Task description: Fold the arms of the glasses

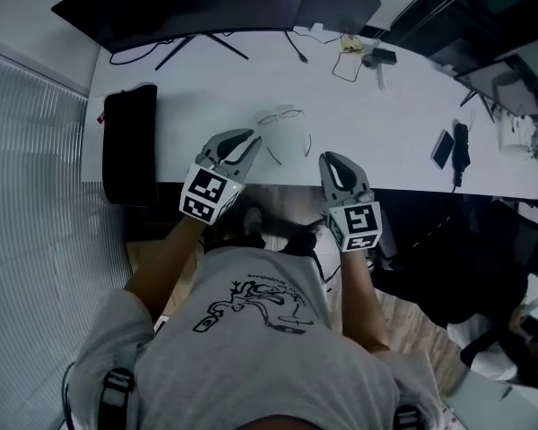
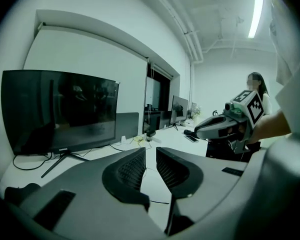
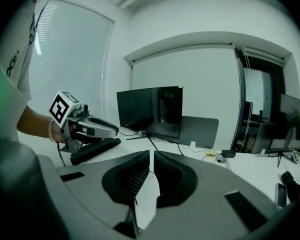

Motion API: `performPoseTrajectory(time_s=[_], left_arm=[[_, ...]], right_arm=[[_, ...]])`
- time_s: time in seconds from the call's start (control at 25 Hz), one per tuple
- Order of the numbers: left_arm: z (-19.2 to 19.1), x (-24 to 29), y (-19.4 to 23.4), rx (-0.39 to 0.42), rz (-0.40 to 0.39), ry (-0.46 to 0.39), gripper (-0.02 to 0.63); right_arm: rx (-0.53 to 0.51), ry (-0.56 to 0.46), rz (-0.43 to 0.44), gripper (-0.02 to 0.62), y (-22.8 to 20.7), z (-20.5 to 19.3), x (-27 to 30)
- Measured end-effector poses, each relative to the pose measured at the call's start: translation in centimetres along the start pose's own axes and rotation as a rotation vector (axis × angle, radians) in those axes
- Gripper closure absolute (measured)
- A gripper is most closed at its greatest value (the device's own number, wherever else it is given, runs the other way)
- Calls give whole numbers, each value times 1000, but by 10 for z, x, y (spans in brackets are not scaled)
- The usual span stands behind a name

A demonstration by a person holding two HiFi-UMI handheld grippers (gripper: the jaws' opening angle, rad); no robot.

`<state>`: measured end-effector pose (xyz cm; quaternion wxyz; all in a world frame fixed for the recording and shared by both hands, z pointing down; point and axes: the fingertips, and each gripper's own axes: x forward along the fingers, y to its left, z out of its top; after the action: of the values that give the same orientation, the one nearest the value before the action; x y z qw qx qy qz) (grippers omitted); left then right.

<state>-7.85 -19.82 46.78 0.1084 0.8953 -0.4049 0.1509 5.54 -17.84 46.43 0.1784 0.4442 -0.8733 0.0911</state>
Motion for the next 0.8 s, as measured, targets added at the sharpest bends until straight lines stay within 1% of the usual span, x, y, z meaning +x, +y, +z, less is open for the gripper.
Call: performPoseTrajectory(time_s=[0.2,0.4,0.8], left_arm=[[-22,25,14,-1,-11,54,526],[-46,51,23,12,-26,106,519],[-103,100,45,47,-61,263,497]], right_arm=[[5,31,-31,558,-19,-23,16],[4,72,-42,558,-36,-50,28],[-5,152,-41,556,-60,-95,61]])
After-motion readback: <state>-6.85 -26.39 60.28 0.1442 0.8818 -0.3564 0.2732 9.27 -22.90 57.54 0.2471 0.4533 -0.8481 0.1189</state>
